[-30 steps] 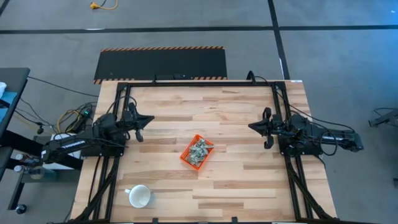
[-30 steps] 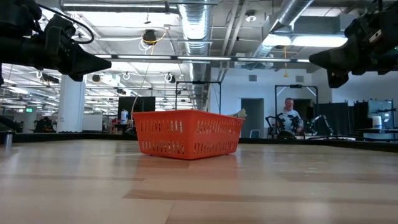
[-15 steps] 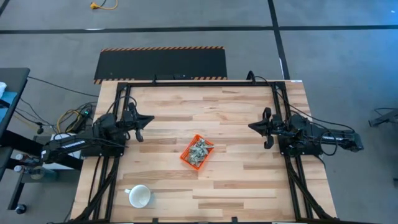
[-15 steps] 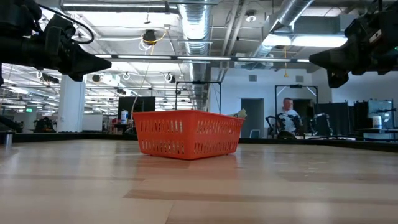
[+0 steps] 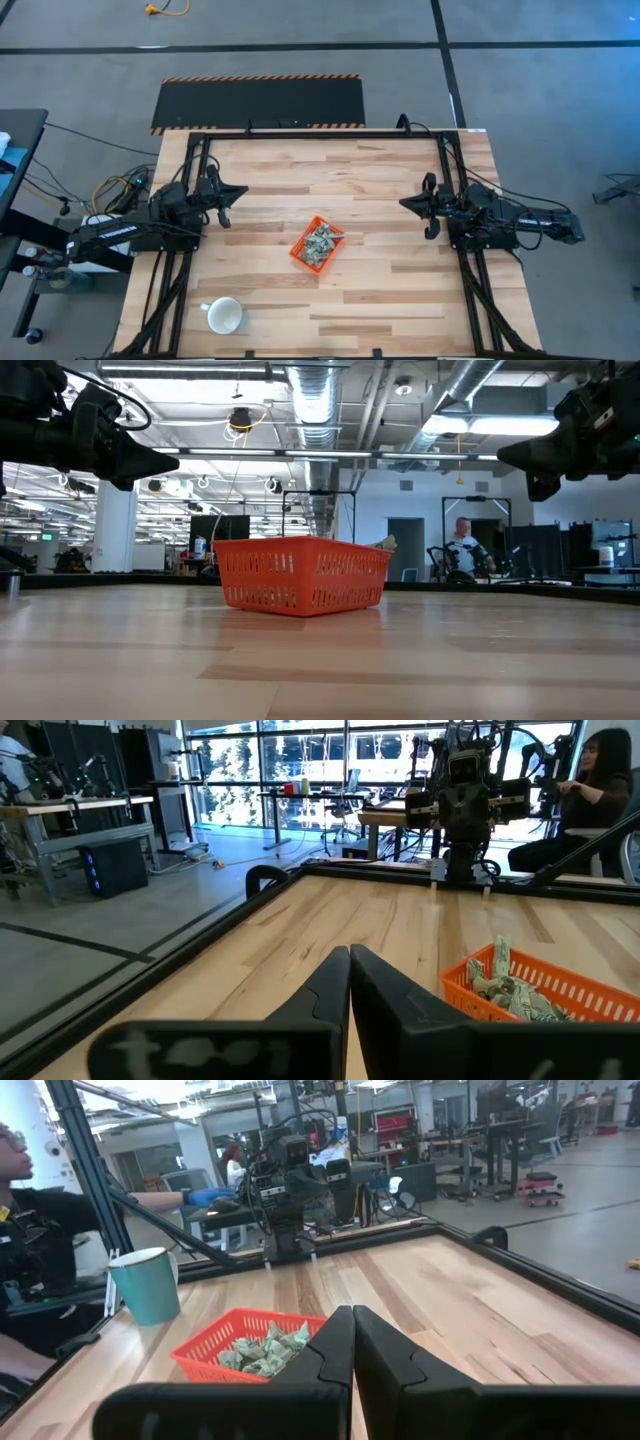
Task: Pick and place Stevia / Truvia into bins
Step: Return to Home Position
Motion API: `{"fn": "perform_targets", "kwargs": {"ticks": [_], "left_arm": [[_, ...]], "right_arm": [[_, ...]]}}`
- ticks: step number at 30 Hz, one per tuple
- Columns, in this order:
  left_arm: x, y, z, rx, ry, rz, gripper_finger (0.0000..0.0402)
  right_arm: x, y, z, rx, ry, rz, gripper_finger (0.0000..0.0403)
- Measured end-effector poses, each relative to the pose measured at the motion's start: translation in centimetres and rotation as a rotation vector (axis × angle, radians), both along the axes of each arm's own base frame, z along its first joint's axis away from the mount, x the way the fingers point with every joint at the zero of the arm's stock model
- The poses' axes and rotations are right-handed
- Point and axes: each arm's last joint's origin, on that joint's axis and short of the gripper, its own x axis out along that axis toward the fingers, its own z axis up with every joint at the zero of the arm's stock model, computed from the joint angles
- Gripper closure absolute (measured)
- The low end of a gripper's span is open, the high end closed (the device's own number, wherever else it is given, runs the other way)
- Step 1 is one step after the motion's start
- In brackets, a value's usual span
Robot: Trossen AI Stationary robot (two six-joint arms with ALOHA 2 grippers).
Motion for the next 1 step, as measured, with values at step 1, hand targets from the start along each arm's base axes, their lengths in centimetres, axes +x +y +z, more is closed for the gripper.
{"fn": "perform_targets", "kwargs": {"ticks": [1], "left_arm": [[0.0,0.0,0.0,0.0,0.0,0.0,0.0401]], "right_arm": [[0.0,0.0,0.0,0.0,0.0,0.0,0.0403]]}}
